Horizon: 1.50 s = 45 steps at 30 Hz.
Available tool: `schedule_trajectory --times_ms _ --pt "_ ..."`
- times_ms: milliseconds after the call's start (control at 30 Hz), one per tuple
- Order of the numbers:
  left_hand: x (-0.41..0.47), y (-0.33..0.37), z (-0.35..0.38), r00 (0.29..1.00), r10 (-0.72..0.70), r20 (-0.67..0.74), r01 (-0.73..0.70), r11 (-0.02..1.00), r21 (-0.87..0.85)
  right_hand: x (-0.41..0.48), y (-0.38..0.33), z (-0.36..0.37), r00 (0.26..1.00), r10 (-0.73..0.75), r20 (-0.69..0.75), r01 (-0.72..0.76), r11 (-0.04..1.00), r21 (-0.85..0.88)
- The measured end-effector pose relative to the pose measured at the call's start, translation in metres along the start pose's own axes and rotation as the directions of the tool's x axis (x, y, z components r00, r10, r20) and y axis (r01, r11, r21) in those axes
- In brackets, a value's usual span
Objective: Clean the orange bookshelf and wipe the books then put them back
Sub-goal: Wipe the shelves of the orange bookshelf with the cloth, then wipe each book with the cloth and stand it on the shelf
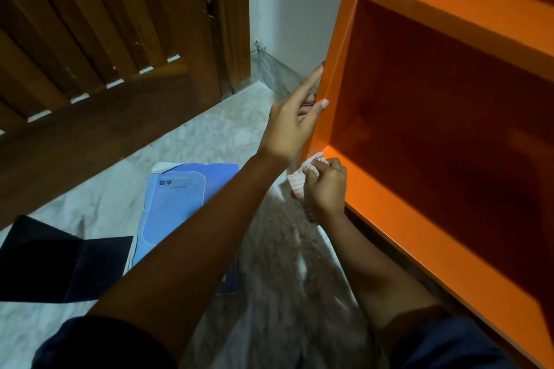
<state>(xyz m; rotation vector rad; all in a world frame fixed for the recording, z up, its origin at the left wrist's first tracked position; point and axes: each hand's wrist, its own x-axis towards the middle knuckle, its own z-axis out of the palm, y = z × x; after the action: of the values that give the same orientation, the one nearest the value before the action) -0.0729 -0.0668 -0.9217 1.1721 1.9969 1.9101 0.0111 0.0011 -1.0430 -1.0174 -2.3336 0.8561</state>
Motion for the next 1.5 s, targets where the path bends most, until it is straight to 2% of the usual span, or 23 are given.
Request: schedule_trajectory --times_ms 133,267,367,467,600,667,767,867,933,1000,1100,1233,1500 --pt "-0.007 -0.003 -0.009 0.999 -0.014 0.047 0.011 0.997 0.072 -0.022 -0.004 -0.006 0.998 -0.013 0.063 0.013 1.0 -0.005" --pt "-0.03 -0.025 -0.037 0.993 -0.089 0.075 0.072 0.976 0.204 -0.047 -0.014 0.005 0.977 0.036 0.212 -0.083 0.973 0.217" --pt "-0.059 -0.048 -0.053 0.977 -0.206 -0.056 0.214 0.948 0.236 -0.057 -0.032 0.016 0.927 0.064 0.369 -0.214 0.899 0.382" --pt "-0.082 -0.072 -0.08 0.938 -0.309 -0.154 0.345 0.87 0.352 -0.057 -0.05 0.03 0.871 0.065 0.488 -0.241 0.92 0.309" --pt "-0.106 -0.095 -0.124 0.911 -0.222 -0.348 0.382 0.772 0.508 -0.057 -0.066 0.054 0.813 0.098 0.574 -0.285 0.927 0.245" --pt "-0.114 -0.101 -0.145 0.864 -0.22 -0.452 0.465 0.69 0.554 -0.06 -0.068 0.068 0.807 0.139 0.573 -0.315 0.924 0.219" --pt "-0.125 -0.109 -0.171 0.723 -0.363 -0.587 0.675 0.554 0.488 -0.062 -0.072 0.085 0.81 0.219 0.544 -0.383 0.9 0.208" --pt "-0.135 -0.117 -0.183 0.59 -0.577 -0.565 0.804 0.482 0.347 -0.061 -0.076 0.092 0.846 0.252 0.47 -0.386 0.897 0.214" --pt "-0.137 -0.119 -0.184 0.566 -0.671 -0.479 0.819 0.525 0.231 -0.063 -0.079 0.096 0.865 0.281 0.415 -0.393 0.895 0.212" --pt "-0.138 -0.115 -0.187 0.615 -0.66 -0.432 0.782 0.581 0.226 -0.066 -0.081 0.1 0.882 0.295 0.368 -0.392 0.892 0.224" --pt "-0.141 -0.109 -0.194 0.675 -0.622 -0.397 0.736 0.608 0.297 -0.07 -0.086 0.104 0.904 0.288 0.317 -0.376 0.888 0.265" --pt "-0.144 -0.114 -0.202 0.68 -0.585 -0.442 0.705 0.687 0.176 -0.072 -0.084 0.106 0.921 0.284 0.268 -0.36 0.882 0.304" --pt "-0.14 -0.127 -0.214 0.656 -0.597 -0.462 0.66 0.751 -0.032 -0.067 -0.083 0.114 0.948 0.223 0.227 -0.302 0.856 0.42"
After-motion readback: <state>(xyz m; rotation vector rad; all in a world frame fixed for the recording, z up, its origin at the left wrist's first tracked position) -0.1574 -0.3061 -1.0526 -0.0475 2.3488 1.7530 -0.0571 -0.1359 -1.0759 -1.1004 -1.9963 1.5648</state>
